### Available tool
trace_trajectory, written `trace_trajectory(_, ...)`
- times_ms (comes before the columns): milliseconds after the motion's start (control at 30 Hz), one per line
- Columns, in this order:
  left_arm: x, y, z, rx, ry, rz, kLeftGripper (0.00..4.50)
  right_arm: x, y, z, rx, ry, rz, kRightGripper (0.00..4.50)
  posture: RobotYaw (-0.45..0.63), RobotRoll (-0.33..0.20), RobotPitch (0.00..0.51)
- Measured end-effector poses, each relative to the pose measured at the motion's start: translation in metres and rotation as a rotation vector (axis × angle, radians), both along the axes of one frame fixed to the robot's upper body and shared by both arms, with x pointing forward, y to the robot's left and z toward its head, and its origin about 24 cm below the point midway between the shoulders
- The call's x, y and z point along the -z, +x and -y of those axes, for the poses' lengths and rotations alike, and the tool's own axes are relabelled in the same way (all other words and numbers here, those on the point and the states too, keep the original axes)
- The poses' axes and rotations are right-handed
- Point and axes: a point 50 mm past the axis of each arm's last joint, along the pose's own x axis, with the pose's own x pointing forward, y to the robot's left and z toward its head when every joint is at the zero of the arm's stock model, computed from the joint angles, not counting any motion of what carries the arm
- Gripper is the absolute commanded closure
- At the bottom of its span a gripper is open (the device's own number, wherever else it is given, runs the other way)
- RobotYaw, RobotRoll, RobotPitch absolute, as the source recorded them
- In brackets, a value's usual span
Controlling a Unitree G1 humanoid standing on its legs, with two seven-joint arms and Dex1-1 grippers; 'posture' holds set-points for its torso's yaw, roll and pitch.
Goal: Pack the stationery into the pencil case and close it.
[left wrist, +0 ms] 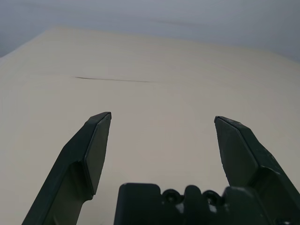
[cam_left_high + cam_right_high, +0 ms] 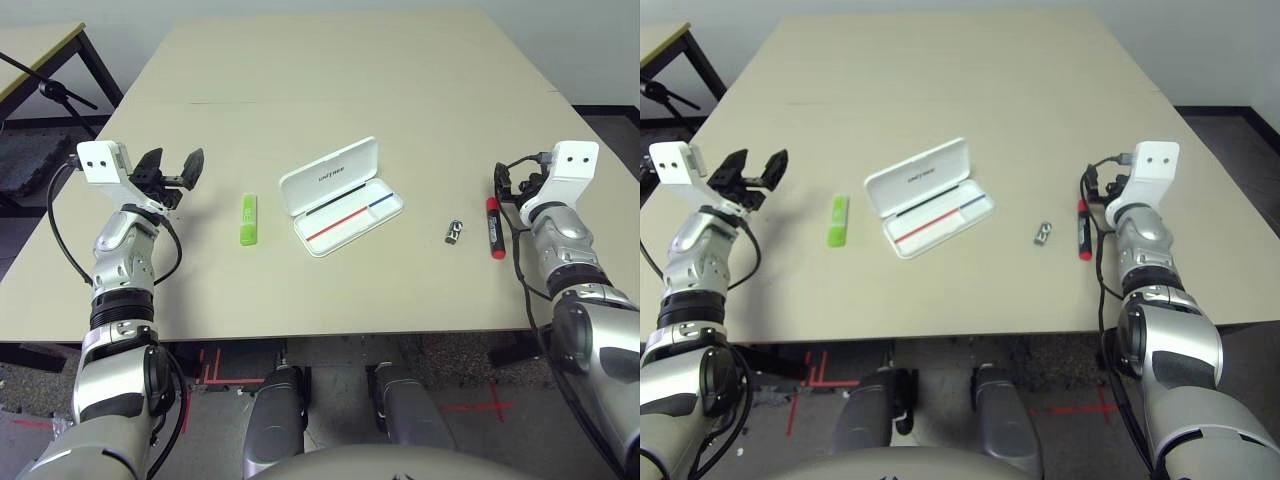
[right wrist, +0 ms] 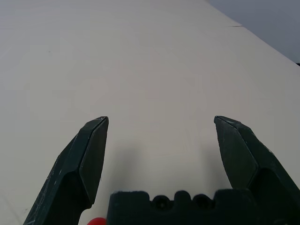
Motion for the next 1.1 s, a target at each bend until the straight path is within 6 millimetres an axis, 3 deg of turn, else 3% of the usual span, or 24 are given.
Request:
trace_trajectory(367, 0.003, 0.002, 0.006, 0.017, -0.013, -0.003, 0.05, -0.002, -0.001, 0.003, 0.005, -0.007, 0.004, 0.0, -0.15, 0.0, 0.097)
trace_trajectory(700, -0.008, 0.009, 0.014, 0.081, -0.004, 0.027, 0.05, -0.006, -0.001, 0.005, -0.02, -0.011, 0.015, 0.0, -0.15, 0.0, 0.086)
trace_trajectory(867, -0.01, 0.008, 0.012, 0.116, 0.012, 0.012, 0.05, -0.012, -0.005, 0.008, -0.145, -0.043, 0.028, 0.0, -0.15, 0.0, 0.097)
trace_trajectory(1100, -0.014, -0.005, 0.015, 0.283, 0.028, -0.017, 0.05, -0.012, -0.02, 0.005, -0.491, -0.096, -0.059, 0.0, -0.13, 0.0, 0.098)
